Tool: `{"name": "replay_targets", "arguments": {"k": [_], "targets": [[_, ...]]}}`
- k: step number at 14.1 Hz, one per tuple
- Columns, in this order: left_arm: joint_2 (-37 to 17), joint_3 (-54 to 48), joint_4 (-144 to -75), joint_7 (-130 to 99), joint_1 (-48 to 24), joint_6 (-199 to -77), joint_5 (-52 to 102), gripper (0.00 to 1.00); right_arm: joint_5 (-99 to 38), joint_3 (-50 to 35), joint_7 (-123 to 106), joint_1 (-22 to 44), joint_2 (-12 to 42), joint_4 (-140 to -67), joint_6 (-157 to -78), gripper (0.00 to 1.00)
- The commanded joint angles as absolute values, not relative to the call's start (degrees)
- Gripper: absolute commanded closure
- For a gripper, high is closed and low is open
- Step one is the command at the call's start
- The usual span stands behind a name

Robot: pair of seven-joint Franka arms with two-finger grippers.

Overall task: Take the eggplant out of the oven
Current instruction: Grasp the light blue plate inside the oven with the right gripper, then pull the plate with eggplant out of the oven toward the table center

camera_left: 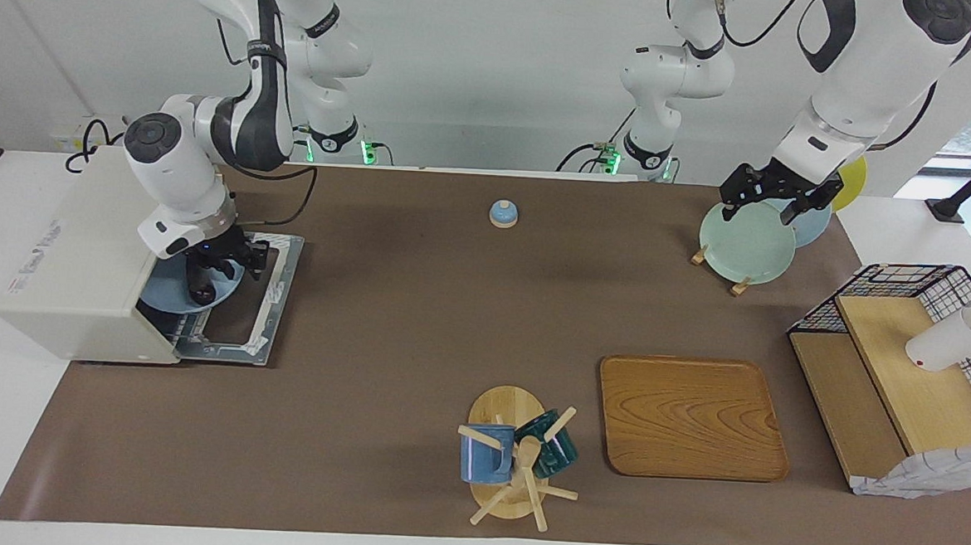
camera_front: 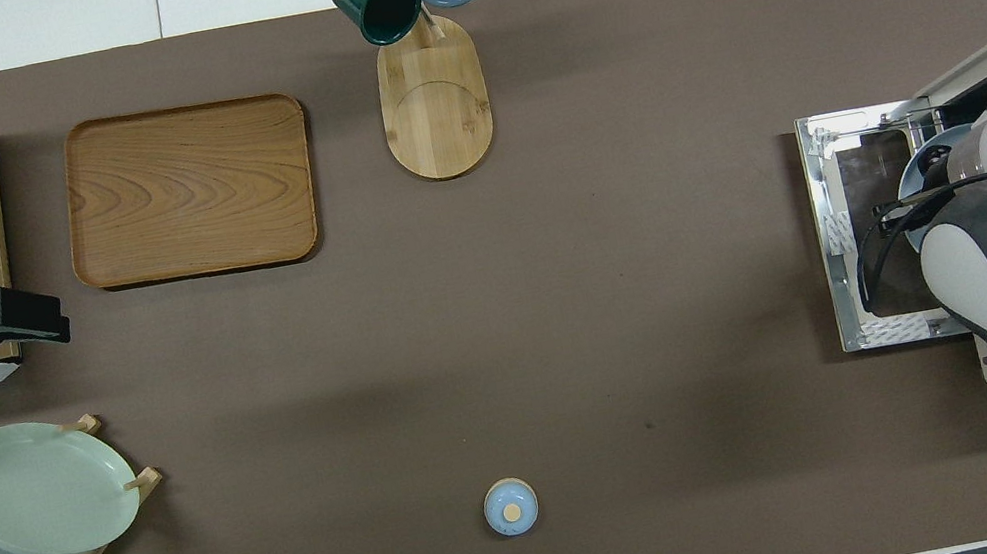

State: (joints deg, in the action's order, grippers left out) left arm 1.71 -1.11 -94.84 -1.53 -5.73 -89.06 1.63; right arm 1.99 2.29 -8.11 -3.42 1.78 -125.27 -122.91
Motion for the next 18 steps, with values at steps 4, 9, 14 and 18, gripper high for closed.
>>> {"name": "replay_targets", "arguments": {"k": [4, 9, 14, 18], "targets": [[1.8, -0.6, -94.5, -1.7, -6.2, -88.7, 0.8, 0.00, 6.9, 1.5, -9.0, 2.7, 0.9, -120.5, -115.0, 1.00], [1.8, -0.5, -94.4, -1.7, -6.1, -89.3, 0.8, 0.00, 9.3, 1.4, 9.1, 22.2, 4.7, -109.7, -107.8, 1.00], [1.7, -0.5, -94.4, -1.8, -4.7, -89.5, 0.8, 0.00, 8.6, 1.3, 29.8, 37.5, 21.6, -88.9, -100.8, 1.00], [1.5, -0.5, -94.3, -1.9, -3.4, -90.8, 0.8, 0.00, 7.0, 1.1, 42.9, 44.6, 34.4, -75.4, -104.3, 1.00]]}}
